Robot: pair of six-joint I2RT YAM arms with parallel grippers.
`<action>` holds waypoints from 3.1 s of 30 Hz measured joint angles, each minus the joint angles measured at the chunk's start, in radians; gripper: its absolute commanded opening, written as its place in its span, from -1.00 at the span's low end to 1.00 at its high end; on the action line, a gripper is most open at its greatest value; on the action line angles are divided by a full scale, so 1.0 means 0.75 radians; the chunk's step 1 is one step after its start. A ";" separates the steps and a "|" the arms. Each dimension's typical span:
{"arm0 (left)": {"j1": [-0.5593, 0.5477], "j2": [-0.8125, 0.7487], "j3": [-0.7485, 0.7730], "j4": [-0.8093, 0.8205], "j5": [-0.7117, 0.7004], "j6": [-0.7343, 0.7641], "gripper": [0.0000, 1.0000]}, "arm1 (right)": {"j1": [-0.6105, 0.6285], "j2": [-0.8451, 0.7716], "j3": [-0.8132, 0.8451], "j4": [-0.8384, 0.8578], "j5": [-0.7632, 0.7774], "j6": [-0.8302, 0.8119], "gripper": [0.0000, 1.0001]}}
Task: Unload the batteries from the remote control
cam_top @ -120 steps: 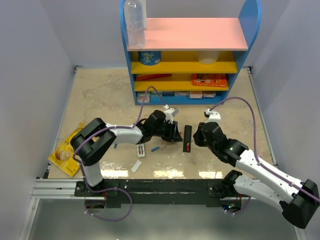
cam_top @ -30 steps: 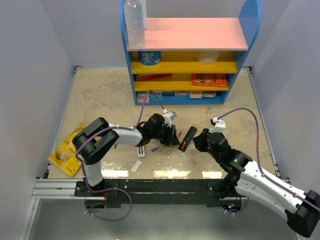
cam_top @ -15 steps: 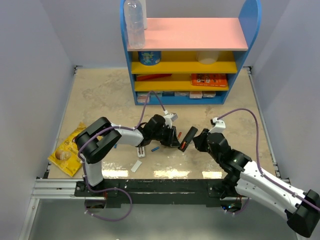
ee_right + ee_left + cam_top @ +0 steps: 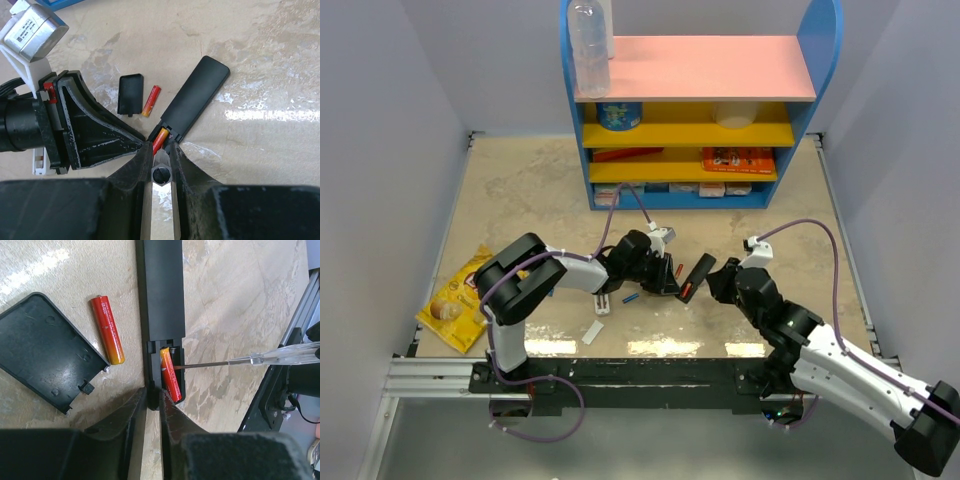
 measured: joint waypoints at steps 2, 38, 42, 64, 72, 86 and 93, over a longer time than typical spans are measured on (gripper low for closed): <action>0.000 0.004 0.000 0.004 0.002 0.000 -0.66 | 0.000 0.004 -0.003 0.009 0.001 0.001 -1.00; -0.012 -0.183 0.004 -0.150 -0.039 0.014 -0.43 | 0.000 0.135 0.259 -0.040 0.082 -0.070 -1.00; -0.012 -0.386 0.066 -0.283 -0.124 0.056 -0.29 | 0.000 0.204 0.416 -0.166 0.046 -0.085 -1.00; 0.012 -1.137 0.031 -0.831 -0.701 0.269 0.92 | -0.001 0.142 0.252 -0.356 -0.640 0.432 -1.00; 0.015 -1.186 0.016 -0.906 -0.772 0.296 0.93 | -0.016 0.146 -0.011 -0.226 -0.685 0.680 -0.95; 0.020 -1.188 -0.057 -0.863 -0.759 0.294 0.92 | -0.037 -0.081 -0.131 -0.301 -0.485 0.979 -0.44; 0.020 -1.162 -0.083 -0.838 -0.732 0.292 0.92 | -0.037 -0.162 -0.060 -0.556 -0.274 1.108 0.08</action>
